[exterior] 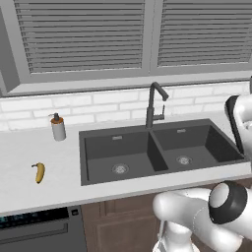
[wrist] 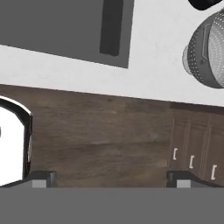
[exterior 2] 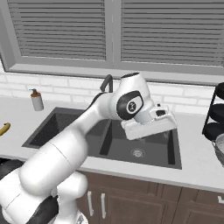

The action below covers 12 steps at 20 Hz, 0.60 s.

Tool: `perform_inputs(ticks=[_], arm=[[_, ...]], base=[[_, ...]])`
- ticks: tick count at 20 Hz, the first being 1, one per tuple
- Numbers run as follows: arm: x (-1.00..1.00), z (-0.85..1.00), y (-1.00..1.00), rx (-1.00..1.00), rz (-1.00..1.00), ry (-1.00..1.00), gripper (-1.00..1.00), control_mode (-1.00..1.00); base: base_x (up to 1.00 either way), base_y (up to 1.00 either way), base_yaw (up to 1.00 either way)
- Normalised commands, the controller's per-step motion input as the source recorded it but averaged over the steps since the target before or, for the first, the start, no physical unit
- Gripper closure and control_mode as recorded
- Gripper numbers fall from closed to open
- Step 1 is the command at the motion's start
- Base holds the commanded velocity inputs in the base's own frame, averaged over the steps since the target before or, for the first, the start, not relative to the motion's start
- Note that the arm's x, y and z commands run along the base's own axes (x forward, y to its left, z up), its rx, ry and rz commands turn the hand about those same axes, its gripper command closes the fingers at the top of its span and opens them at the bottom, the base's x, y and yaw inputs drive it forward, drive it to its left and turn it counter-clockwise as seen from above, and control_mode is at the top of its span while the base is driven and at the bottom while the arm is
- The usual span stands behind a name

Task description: Put the colander in the sink, put the banana in the colander, and turn on the sink faucet and pour water over the colander.

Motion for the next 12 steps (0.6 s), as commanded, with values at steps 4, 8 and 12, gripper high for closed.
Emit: perform_inputs(ticks=[4, 8, 12], arm=[[0.20, -0.15, -0.83, 0.06, -0.13, 0.00, -1.00, -1.00], [0.26, -0.13, -0.74, 0.11, -0.12, 0.00, -1.00, -1.00], [0.25, -0.10, -0.61, 0.11, -0.06, 0.00, -1.00, -1.00]], base=[[0.00, 0.00, 0.00], [0.00, 0.00, 0.00], [0.00, 0.00, 0.00]])
